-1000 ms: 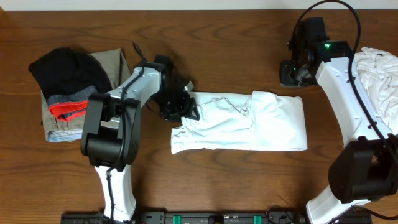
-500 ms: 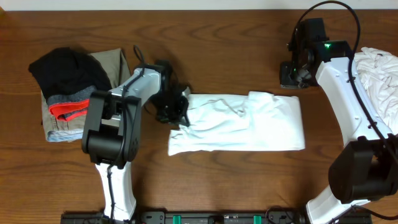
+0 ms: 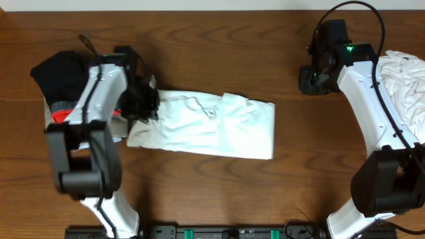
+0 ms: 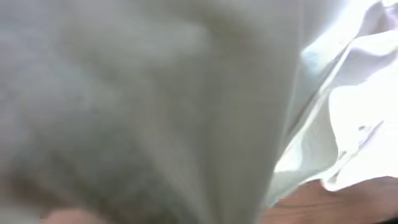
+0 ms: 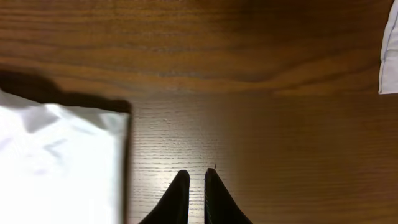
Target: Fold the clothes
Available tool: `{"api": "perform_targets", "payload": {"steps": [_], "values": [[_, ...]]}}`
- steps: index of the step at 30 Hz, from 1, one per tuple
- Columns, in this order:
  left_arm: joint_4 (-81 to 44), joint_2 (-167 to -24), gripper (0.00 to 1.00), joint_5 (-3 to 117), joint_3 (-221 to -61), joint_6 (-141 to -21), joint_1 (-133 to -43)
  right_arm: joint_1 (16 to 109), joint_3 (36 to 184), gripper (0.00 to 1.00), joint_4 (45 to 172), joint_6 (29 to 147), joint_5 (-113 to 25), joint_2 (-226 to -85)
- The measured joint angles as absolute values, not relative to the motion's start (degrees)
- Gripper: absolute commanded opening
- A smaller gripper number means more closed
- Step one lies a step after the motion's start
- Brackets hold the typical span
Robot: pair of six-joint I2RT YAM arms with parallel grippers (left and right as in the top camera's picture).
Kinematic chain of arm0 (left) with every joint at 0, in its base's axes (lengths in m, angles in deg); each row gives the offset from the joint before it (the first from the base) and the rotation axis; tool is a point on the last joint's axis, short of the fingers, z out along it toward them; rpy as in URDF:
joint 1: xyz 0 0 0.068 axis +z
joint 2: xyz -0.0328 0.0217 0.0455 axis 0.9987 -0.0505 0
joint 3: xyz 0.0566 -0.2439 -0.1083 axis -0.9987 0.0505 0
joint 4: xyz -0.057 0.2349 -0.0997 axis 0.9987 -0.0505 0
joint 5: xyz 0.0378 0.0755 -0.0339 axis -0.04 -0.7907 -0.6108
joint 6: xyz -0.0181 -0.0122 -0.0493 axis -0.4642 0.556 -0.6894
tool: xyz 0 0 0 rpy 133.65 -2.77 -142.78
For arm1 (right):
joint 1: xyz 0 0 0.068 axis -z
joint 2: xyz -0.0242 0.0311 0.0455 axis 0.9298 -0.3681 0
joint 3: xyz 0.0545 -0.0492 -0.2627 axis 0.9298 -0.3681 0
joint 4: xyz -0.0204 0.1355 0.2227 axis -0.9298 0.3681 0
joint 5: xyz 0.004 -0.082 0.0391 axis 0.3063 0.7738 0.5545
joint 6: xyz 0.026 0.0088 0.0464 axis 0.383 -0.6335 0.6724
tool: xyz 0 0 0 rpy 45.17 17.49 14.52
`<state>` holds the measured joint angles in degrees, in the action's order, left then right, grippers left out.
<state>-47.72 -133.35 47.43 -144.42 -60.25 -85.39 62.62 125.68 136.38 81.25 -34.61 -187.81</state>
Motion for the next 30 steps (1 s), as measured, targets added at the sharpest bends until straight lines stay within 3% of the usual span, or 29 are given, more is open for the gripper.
{"api": "perform_targets", "payload": {"steps": [17, 30], "values": [[-48.8, -125.0, 0.06, 49.2, -148.2, -61.4, -86.5, 62.6, 125.7, 0.09, 137.9, 81.2, -34.6, -187.8], [-42.1, -125.0, 0.06, 56.7, -149.1, -68.4, -104.9, 62.6, 125.7, 0.08, 138.5, 81.2, -36.4, -187.8]]}}
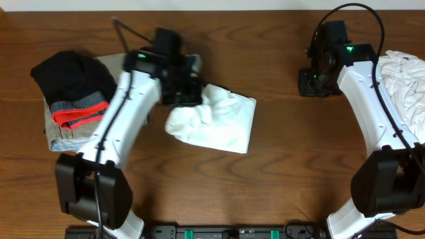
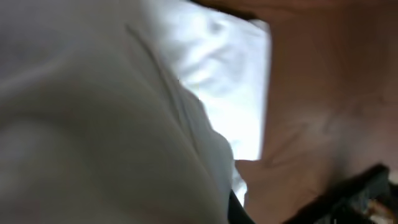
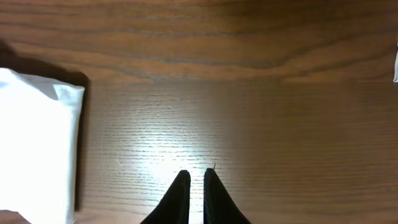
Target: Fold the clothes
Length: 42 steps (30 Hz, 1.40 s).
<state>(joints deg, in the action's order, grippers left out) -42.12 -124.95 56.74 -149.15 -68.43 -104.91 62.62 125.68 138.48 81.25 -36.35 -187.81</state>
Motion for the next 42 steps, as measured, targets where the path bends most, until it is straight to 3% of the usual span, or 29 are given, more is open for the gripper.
{"api": "perform_targets", "payload": {"steps": [8, 21, 23, 24, 26, 29, 35, 42], "values": [[-41.1, -125.0, 0.07, 54.5, -149.1, -70.7, -113.2, 62.6, 125.7, 0.09, 138.9, 81.2, -37.0, -187.8], [-39.6, -128.8, 0.07, 53.0, -149.1, -73.8, -118.6, 62.6, 125.7, 0.08, 139.1, 81.2, -38.5, -187.8], [-38.5, -129.9, 0.15, 53.0, -149.1, -74.4, -119.0, 62.6, 125.7, 0.09, 139.1, 81.2, -38.8, -187.8], [-37.6, -130.5, 0.26, 53.0, -149.2, -74.9, -119.2, 62.6, 125.7, 0.09, 139.1, 81.2, -39.0, -187.8], [-36.2, -131.6, 0.38, 53.0, -149.2, -75.7, -119.9, 62.6, 125.7, 0.09, 139.1, 81.2, -39.1, -187.8], [-34.7, -132.5, 0.44, 53.0, -149.2, -76.4, -121.0, 62.6, 125.7, 0.09, 139.1, 81.2, -39.2, -187.8], [-35.3, -132.4, 0.43, 53.1, -149.8, -75.8, -120.9, 62.6, 125.7, 0.09, 139.3, 81.2, -39.4, -187.8], [-42.9, -128.3, 0.35, 51.2, -150.2, -75.8, -114.3, 62.5, 125.6, 0.08, 137.2, 77.1, -47.8, -187.8]]}}
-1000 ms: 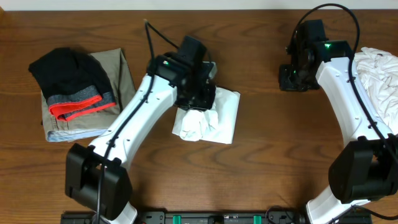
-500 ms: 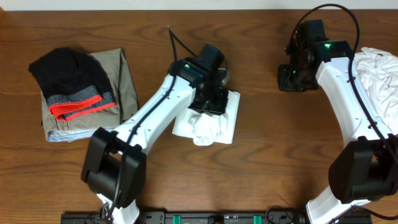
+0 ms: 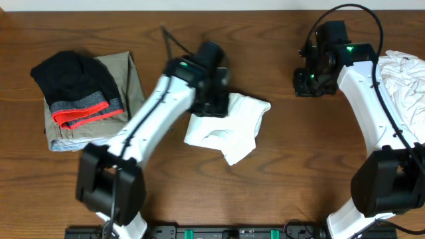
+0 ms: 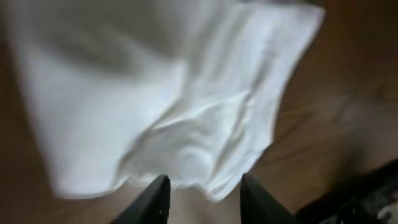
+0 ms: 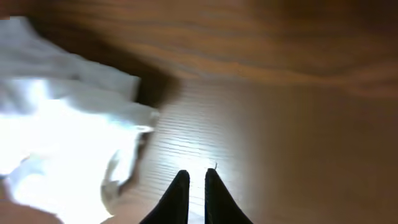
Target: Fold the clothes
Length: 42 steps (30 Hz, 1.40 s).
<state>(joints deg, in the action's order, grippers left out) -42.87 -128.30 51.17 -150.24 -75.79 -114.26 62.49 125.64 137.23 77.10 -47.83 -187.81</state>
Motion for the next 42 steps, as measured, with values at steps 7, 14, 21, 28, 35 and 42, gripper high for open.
{"api": "perform_targets", "payload": {"steps": [7, 14, 21, 28, 35, 42], "values": [[-44.8, -127.3, 0.35, 49.1, -148.6, -78.0, -113.6, 58.6, 125.6, 0.15, 133.2, 71.5, -54.3, -188.9], [-41.8, -127.3, 0.36, 41.6, -142.4, -79.4, -113.6, 54.7, 125.6, 0.15, 130.8, 70.1, -56.0, -195.0], [-32.4, -127.3, 0.36, 36.8, -138.9, -79.3, -112.2, 53.6, 125.5, 0.13, 130.4, 69.9, -57.0, -199.8], [-29.8, -127.3, 0.36, 36.3, -138.3, -77.4, -112.1, 52.6, 125.5, 0.17, 130.6, 68.4, -60.0, -199.8], [-29.3, -128.9, 0.43, 36.0, -138.3, -74.3, -112.1, 52.5, 125.5, 0.17, 130.7, 68.0, -60.2, -199.8], [-27.3, -133.5, 0.45, 35.9, -138.3, -71.7, -112.1, 52.5, 125.5, 0.17, 130.9, 68.0, -60.4, -199.8]]}}
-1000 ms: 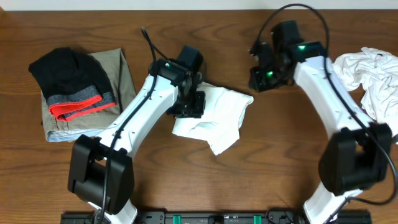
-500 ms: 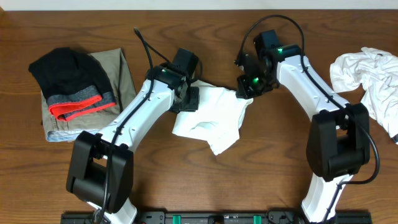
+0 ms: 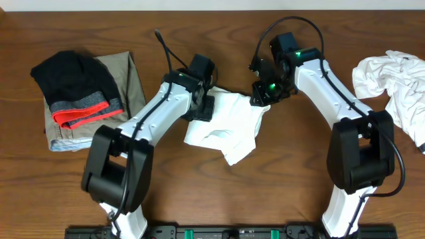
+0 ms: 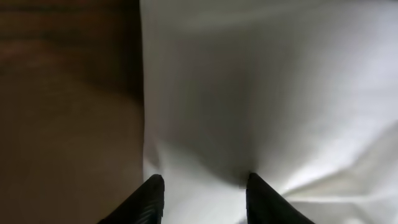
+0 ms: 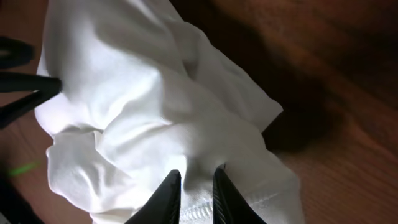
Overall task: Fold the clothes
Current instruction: 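Move the right gripper to the bundle's right side and grasp it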
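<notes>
A white garment (image 3: 226, 126) lies folded in a rumpled, compact bundle at the table's middle. My left gripper (image 3: 201, 106) is at its upper left edge. In the left wrist view it (image 4: 202, 199) stands wide open, with cloth (image 4: 261, 93) under and between the fingers. My right gripper (image 3: 261, 94) is at the garment's upper right corner. Its fingers (image 5: 168, 196) stand a narrow gap apart over a shadowed crease of the white cloth (image 5: 143, 106).
A stack of folded clothes (image 3: 80, 93), black, grey with a red band and khaki, sits at the far left. A crumpled heap of white clothes (image 3: 392, 79) lies at the right edge. Bare wood (image 3: 199, 192) runs along the front.
My right arm has swung left from bare table to the garment's upper right corner, and its fingers stand slightly parted. My left gripper, still open, has shifted left to the garment's upper left edge.
The garment first lay as a long strip, with my left gripper at its left end. Then that end was held up over the strip's middle. Later the gripper was open and the garment lay folded short. Now both grippers are at its top edge.
</notes>
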Available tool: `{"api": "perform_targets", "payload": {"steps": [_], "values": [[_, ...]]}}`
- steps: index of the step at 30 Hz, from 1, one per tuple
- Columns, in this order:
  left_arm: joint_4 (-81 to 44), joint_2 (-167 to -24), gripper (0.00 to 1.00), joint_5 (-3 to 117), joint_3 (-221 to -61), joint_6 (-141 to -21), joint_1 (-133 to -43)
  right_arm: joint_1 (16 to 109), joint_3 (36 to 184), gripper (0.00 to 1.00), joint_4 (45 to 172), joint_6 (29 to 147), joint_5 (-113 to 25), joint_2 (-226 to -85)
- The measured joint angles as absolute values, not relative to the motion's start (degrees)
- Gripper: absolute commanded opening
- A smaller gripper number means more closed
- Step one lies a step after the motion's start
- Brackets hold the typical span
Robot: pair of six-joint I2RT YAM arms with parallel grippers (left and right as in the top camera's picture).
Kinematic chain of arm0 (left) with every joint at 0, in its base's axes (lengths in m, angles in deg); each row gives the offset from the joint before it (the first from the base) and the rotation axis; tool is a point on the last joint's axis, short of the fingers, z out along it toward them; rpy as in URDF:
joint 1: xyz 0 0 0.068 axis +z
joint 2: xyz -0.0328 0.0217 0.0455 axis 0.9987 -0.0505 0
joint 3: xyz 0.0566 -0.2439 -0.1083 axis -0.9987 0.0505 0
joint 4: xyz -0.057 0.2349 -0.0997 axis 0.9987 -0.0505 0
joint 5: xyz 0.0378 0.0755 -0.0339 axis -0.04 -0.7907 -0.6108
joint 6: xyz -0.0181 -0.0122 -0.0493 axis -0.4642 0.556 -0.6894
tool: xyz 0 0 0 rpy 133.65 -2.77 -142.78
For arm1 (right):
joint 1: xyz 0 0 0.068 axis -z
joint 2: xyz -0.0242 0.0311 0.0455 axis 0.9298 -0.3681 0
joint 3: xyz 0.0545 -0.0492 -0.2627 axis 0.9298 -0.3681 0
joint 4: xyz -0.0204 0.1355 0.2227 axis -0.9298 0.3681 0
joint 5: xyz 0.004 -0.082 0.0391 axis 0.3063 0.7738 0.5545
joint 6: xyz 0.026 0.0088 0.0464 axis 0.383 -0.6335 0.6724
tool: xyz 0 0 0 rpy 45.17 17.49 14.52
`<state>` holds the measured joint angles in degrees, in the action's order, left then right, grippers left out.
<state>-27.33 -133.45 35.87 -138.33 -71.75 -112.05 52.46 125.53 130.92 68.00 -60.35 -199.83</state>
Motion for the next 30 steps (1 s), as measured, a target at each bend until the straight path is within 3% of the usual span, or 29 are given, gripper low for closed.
{"api": "perform_targets", "payload": {"steps": [2, 15, 23, 30], "values": [[-26.3, -134.4, 0.49, 35.8, -138.3, -70.7, -112.1, 52.5, 125.5, 0.17, 131.0, 68.0, -60.4, -199.8], [-22.0, -140.4, 0.5, 33.0, -139.3, -67.4, -108.6, 52.5, 123.2, 0.22, 130.7, 67.8, -58.3, -199.8], [-24.8, -140.8, 0.54, 32.9, -140.2, -67.7, -107.1, 52.5, 112.9, 0.25, 120.1, 67.6, -57.2, -199.9], [-30.2, -141.3, 0.54, 38.4, -140.2, -67.7, -106.2, 52.5, 112.0, 0.34, 121.0, 67.6, -59.0, -199.9]]}}
